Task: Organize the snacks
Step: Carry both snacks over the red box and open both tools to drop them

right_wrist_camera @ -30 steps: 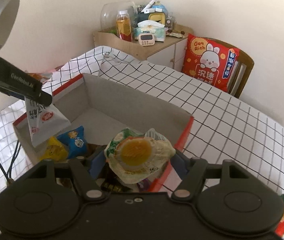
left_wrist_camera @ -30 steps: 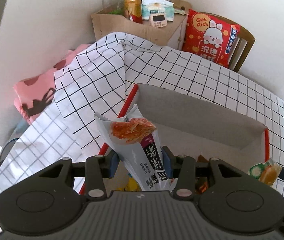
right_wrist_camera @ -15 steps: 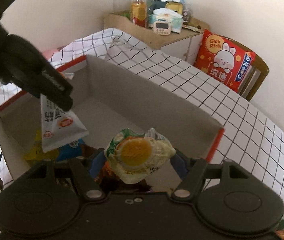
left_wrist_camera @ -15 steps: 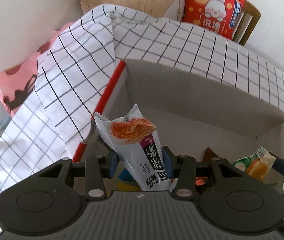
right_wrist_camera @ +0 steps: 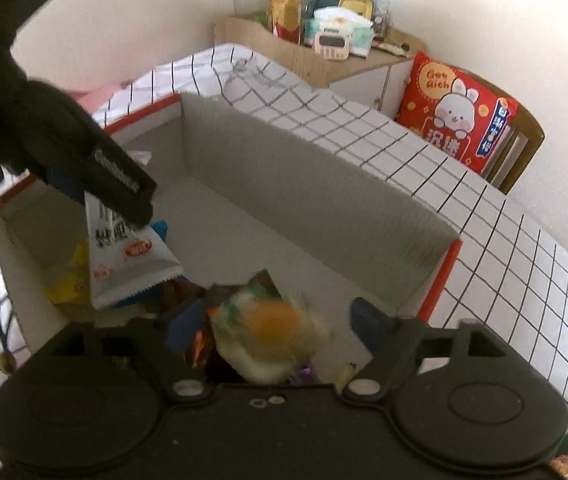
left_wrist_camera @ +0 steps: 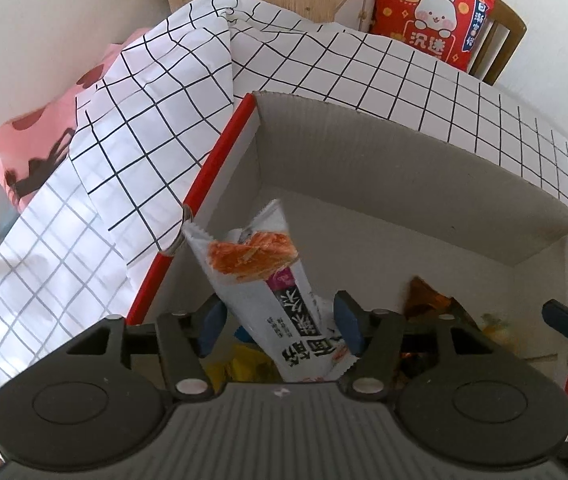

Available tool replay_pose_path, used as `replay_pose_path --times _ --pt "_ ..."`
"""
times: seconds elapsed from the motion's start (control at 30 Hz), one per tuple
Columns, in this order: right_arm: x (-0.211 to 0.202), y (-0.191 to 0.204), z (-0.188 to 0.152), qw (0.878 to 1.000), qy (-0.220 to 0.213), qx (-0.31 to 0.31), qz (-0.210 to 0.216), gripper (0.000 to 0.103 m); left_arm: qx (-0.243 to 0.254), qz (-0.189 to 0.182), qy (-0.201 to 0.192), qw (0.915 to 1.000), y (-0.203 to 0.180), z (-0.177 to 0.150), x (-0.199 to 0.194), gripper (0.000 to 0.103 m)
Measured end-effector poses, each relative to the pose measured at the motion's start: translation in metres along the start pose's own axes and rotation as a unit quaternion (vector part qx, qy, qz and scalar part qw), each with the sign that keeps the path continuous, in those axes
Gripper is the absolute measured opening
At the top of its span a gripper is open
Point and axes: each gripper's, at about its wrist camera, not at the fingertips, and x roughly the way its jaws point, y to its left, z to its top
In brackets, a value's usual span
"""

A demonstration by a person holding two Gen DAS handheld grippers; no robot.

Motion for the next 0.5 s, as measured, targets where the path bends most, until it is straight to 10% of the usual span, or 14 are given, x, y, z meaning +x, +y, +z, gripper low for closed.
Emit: replay_pose_path --times 0.5 --pt "-0.054 -0.011 -0.012 0.998 -0.035 0.046 0.033 0.092 -0.001 -0.034 -0.051 0.9981 0.009 -0.033 -0.052 0.063"
